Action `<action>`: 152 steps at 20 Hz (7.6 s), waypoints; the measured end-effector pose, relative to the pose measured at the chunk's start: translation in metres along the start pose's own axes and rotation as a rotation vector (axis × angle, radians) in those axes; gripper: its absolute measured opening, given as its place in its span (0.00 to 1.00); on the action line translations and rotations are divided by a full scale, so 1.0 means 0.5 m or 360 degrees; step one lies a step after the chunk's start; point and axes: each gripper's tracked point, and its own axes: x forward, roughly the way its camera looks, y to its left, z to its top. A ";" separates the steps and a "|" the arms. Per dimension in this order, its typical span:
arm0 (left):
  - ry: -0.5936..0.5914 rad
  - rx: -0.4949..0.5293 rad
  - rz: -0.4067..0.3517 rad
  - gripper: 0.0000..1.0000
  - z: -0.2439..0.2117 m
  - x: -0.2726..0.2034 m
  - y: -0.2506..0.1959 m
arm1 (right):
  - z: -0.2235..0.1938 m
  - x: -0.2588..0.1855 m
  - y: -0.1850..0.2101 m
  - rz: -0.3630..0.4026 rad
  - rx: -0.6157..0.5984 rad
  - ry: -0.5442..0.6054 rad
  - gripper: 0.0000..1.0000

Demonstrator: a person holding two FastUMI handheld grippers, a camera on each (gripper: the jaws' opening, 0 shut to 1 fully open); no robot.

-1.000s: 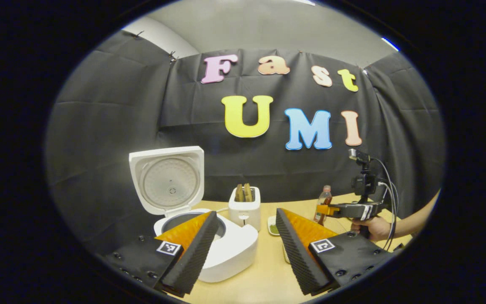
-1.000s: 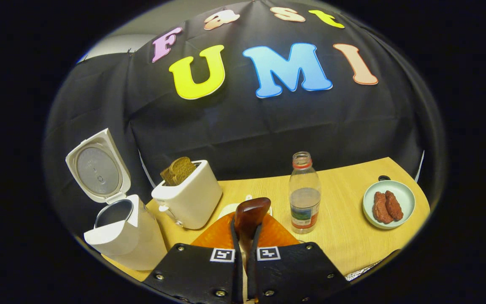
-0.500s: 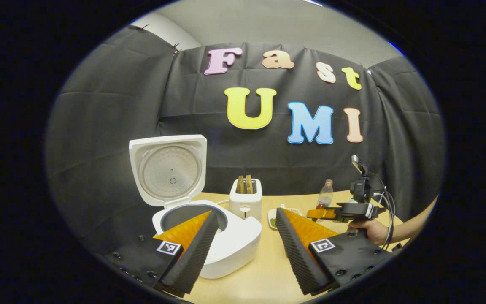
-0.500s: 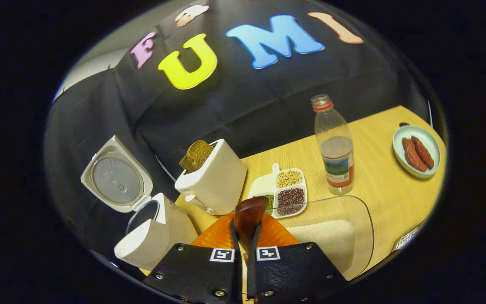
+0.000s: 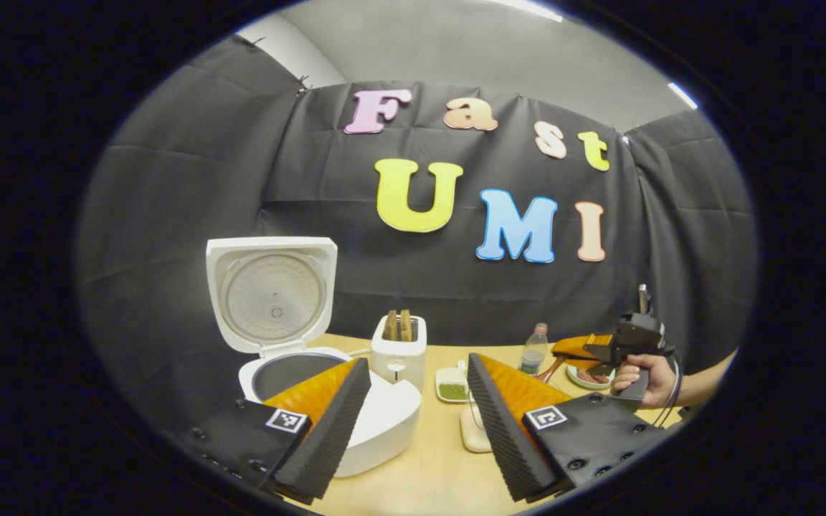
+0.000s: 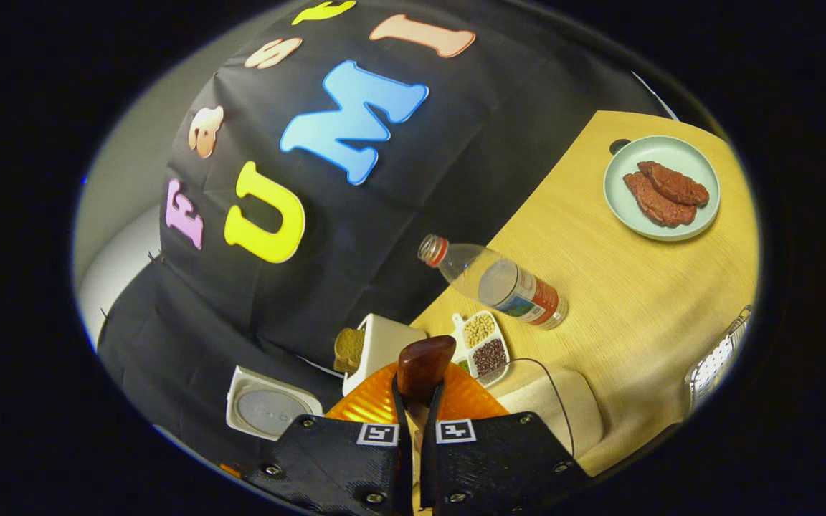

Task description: Close the left gripper, press the button to open the rice cooker; take a wooden spoon from the chopstick holder with the right hand, scoop a spoonful of rice and pour it into the rice cooker, then put the wooden spoon back into the chopstick holder.

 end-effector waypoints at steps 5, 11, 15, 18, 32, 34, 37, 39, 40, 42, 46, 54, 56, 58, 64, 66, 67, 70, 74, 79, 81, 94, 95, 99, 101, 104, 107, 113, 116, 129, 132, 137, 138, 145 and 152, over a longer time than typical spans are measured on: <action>-0.0020 -0.0004 -0.0013 0.97 0.008 0.002 0.005 | 0.049 -0.049 0.076 0.0122 0.0095 -0.0079 0.04; -0.0061 0.0008 -0.0017 0.95 0.020 -0.020 0.023 | 0.030 -0.069 0.179 0.0258 0.0157 -0.0054 0.04; -0.0071 0.0038 -0.0033 0.97 0.016 -0.044 0.036 | 0.004 -0.057 0.239 0.0341 0.0262 -0.0009 0.04; -0.0098 0.0045 -0.0018 0.95 0.024 -0.059 0.058 | -0.017 -0.042 0.279 0.0369 0.0271 0.0023 0.05; -0.0133 0.0113 0.0003 0.95 0.011 -0.086 0.114 | -0.150 0.103 0.440 0.0481 0.0106 0.0226 0.05; -0.0131 0.0114 0.0009 0.95 0.007 -0.086 0.122 | -0.172 0.128 0.466 0.0497 0.0058 0.0257 0.05; -0.0130 0.0108 0.0018 0.95 0.005 -0.099 0.136 | -0.206 0.160 0.501 0.0521 -0.0016 0.0294 0.05; -0.0124 0.0096 0.0021 0.95 -0.002 -0.102 0.139 | -0.230 0.186 0.518 0.0521 -0.0087 0.0323 0.05; -0.0121 0.0089 0.0026 0.93 -0.004 -0.103 0.143 | -0.249 0.198 0.526 0.0522 -0.0130 0.0342 0.05; -0.0113 0.0079 0.0039 0.95 -0.011 -0.100 0.150 | -0.289 0.229 0.542 0.0523 -0.0216 0.0395 0.05; -0.0105 0.0070 0.0074 0.95 -0.011 -0.103 0.163 | -0.361 0.280 0.566 0.0517 -0.0457 0.0452 0.04; -0.0078 0.0061 0.0145 0.93 -0.022 -0.127 0.183 | -0.511 0.334 0.581 0.0515 -0.1134 0.0536 0.05; -0.0076 0.0054 0.0160 0.95 -0.024 -0.133 0.186 | -0.539 0.337 0.587 0.0539 -0.1327 0.0528 0.05; -0.0080 0.0047 0.0172 0.95 -0.023 -0.138 0.189 | -0.566 0.340 0.591 0.0577 -0.1501 0.0527 0.05; -0.0069 0.0054 0.0221 0.95 -0.033 -0.156 0.196 | -0.630 0.313 0.619 0.0747 -0.2041 0.0473 0.05; -0.0061 0.0067 0.0228 0.93 -0.037 -0.162 0.192 | -0.642 0.301 0.623 0.0783 -0.2165 0.0466 0.05; -0.0060 0.0076 0.0229 0.93 -0.038 -0.162 0.189 | -0.645 0.296 0.628 0.0797 -0.2201 0.0463 0.05; -0.0058 0.0094 0.0222 0.95 -0.037 -0.162 0.182 | -0.632 0.287 0.637 0.0813 -0.2159 0.0443 0.05; -0.0072 0.0075 0.0183 0.95 -0.025 -0.153 0.170 | -0.550 0.275 0.661 0.0789 -0.1645 0.0429 0.05; -0.0083 0.0086 0.0114 0.95 -0.003 -0.132 0.141 | -0.417 0.260 0.637 0.0677 -0.1044 0.0451 0.04; -0.0084 0.0101 0.0078 0.93 0.001 -0.122 0.123 | -0.361 0.245 0.618 0.0649 -0.0898 0.0423 0.04; -0.0098 0.0130 -0.0155 0.93 0.037 -0.048 -0.025 | -0.084 0.067 0.425 0.0429 -0.0626 0.0166 0.05; -0.0100 0.0134 -0.0163 0.93 0.037 -0.045 -0.033 | -0.061 0.050 0.402 0.0406 -0.0612 0.0152 0.05; -0.0102 0.0148 -0.0205 0.93 0.045 -0.028 -0.079 | 0.014 -0.020 0.324 0.0312 -0.0589 0.0051 0.05; -0.0116 0.0158 -0.0239 0.93 0.051 -0.027 -0.106 | 0.048 -0.065 0.286 0.0263 -0.0562 -0.0011 0.05; -0.0114 0.0173 -0.0280 0.95 0.056 -0.018 -0.141 | 0.090 -0.131 0.213 0.0166 -0.0510 -0.0100 0.05; -0.0109 0.0184 -0.0322 0.95 0.057 -0.014 -0.174 | 0.129 -0.183 0.146 0.0078 -0.0479 -0.0151 0.05; -0.0099 0.0169 -0.0351 0.95 0.060 -0.001 -0.223 | 0.210 -0.267 0.049 -0.0072 -0.0464 -0.0281 0.05; -0.0089 0.0177 -0.0367 0.95 0.061 -0.002 -0.247 | 0.239 -0.301 0.000 -0.0150 -0.0455 -0.0336 0.05; -0.0073 0.0211 -0.0396 0.96 0.065 0.005 -0.271 | 0.228 -0.342 -0.182 -0.0560 -0.0555 -0.0343 0.05; -0.0046 0.0225 -0.0372 0.93 0.058 0.000 -0.262 | 0.201 -0.320 -0.235 -0.0652 -0.0609 -0.0317 0.05; -0.0015 0.0245 -0.0322 0.92 0.050 -0.015 -0.239 | 0.158 -0.261 -0.301 -0.0750 -0.0664 -0.0270 0.05; -0.0009 0.0249 -0.0308 0.96 0.049 -0.016 -0.234 | 0.149 -0.251 -0.305 -0.0751 -0.0679 -0.0275 0.05; -0.0015 0.0217 -0.0282 0.96 0.045 -0.021 -0.226 | 0.111 -0.257 -0.323 -0.0726 -0.0794 -0.0241 0.19; -0.0062 0.0197 -0.0339 0.95 0.070 -0.004 -0.252 | 0.190 -0.392 -0.275 -0.0881 -0.1150 -0.0360 1.00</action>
